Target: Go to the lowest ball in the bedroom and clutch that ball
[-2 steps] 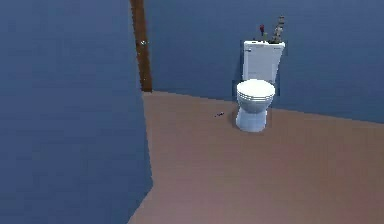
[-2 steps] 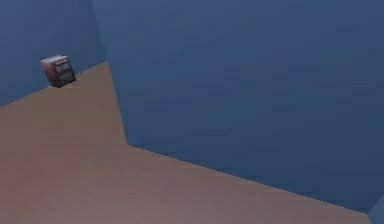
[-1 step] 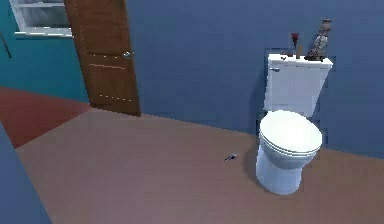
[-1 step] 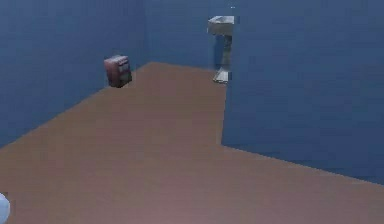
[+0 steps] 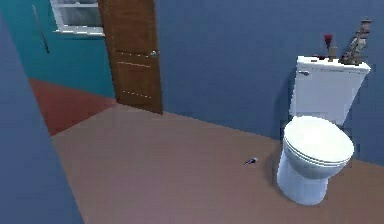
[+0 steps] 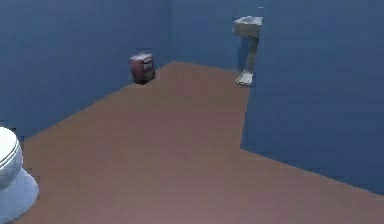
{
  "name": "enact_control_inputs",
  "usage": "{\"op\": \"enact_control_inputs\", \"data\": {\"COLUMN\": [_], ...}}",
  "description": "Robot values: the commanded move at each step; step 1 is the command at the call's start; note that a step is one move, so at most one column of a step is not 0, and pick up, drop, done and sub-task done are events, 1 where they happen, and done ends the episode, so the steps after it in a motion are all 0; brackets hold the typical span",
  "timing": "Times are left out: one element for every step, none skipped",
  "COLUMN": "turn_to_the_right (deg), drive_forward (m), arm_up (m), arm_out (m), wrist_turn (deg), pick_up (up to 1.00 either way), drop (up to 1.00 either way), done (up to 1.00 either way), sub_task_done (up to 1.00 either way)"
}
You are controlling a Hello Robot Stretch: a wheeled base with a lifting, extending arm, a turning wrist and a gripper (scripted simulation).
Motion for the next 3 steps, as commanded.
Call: {"op": "enact_control_inputs", "data": {"turn_to_the_right": [0.0,45.0,6.0], "drive_forward": [0.45,0.0,0.0], "arm_up": [0.0,0.0,0.0], "arm_out": [0.0,0.0,0.0], "wrist_turn": [0.0,0.0,0.0], "pick_up": [0.0,0.0,0.0], "drop": [0.0,0.0,0.0], "done": [0.0,0.0,0.0], "sub_task_done": [0.0,0.0,0.0]}}
